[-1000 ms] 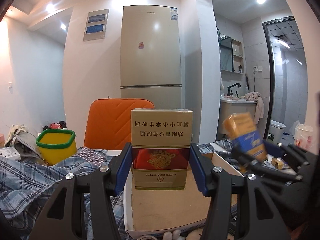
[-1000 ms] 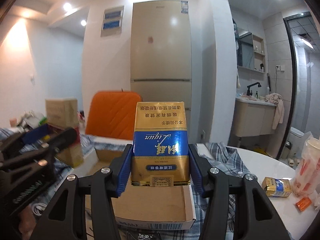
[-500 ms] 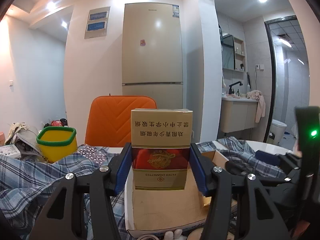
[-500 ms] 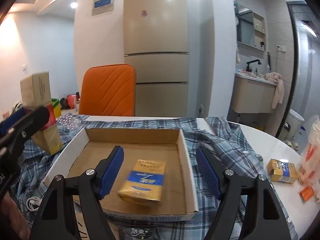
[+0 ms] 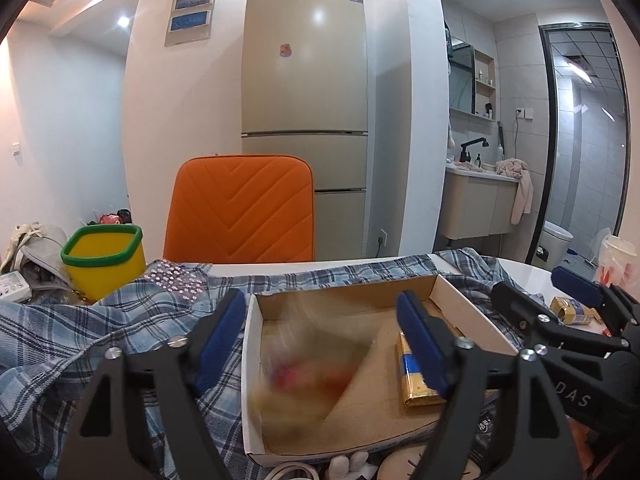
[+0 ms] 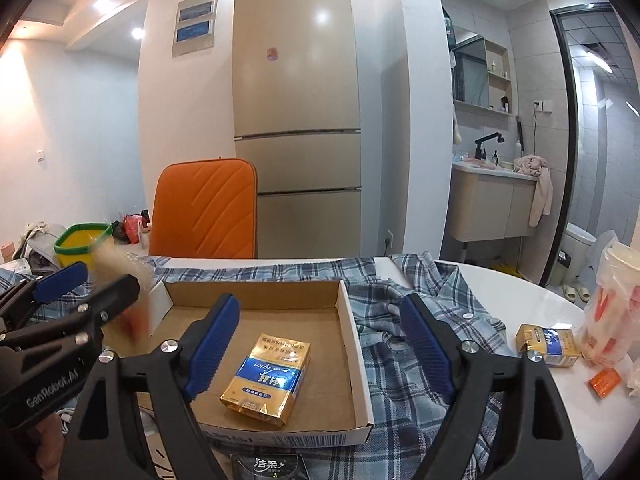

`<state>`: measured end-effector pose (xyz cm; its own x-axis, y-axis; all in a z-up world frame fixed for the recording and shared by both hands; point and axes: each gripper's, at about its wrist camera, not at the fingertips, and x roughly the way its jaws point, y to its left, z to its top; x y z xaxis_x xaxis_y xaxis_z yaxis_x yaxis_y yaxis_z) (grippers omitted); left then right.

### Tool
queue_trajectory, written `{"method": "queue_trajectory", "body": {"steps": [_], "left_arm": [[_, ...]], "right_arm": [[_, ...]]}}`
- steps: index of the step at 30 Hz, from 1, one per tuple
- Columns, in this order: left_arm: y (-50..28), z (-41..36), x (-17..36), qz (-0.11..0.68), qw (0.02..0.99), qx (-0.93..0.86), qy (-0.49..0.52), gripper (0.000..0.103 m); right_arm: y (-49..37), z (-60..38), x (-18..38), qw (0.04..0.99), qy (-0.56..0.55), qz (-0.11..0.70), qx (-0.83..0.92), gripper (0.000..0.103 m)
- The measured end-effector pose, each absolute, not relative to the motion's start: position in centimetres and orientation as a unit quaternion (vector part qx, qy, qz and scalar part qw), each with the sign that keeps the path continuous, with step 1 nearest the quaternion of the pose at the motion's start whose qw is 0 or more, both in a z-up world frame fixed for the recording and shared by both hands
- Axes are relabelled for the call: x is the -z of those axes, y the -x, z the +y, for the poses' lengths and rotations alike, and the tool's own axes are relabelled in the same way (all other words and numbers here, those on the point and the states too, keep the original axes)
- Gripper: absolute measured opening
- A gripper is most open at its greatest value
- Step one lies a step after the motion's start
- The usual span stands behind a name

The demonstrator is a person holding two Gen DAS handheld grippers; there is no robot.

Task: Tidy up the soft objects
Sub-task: 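Lower the red-and-white pack into the box and open the left gripper, then move the right gripper to the black Face tissue pack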

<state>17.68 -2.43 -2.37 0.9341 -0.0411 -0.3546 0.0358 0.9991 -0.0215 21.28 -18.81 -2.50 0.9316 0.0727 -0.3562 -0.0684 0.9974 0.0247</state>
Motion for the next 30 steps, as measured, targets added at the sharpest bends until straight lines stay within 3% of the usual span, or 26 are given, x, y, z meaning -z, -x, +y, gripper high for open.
{"method": "queue_trajectory", "body": {"steps": [10,14,19,23,26,28,30], "left_arm": [[-15.4,-1.7,0.8,0.136,0.99,0.007,0.024,0.078],[-13.5,-1.9,-0.9,0.104,0.994,0.006,0.018,0.078],[-10.9,-1.5,-3.0,0.071,0.997,0.01,0.029,0.088],[-8.1,-1.1,-4.8,0.046,0.998,0.019,0.043,0.103],[-5.9,-1.3,-5.6,0.022,0.999,0.02,0.029,0.103],[-4.8,-1.6,-5.7,0.02,0.999,0.022,0.019,0.103],[-4.0,-1.7,-5.5,0.016,0.999,0.021,0.021,0.103]], "right_arm": [[-19.1,-18.6,1.0,0.992,-0.003,0.124,-0.03,0.086],[-16.7,-18.4,-0.9,0.997,0.015,0.068,-0.029,0.086],[-13.9,-18.8,-3.3,0.999,0.009,0.018,-0.027,0.086],[-11.7,-19.6,-4.7,0.999,0.004,0.01,-0.042,0.086],[-10.2,-20.7,-5.1,0.998,-0.018,0.019,-0.065,0.086],[-9.2,-21.3,-5.0,0.997,-0.026,0.022,-0.068,0.087],[-8.1,-21.6,-4.7,0.997,-0.026,0.017,-0.068,0.1]]}}
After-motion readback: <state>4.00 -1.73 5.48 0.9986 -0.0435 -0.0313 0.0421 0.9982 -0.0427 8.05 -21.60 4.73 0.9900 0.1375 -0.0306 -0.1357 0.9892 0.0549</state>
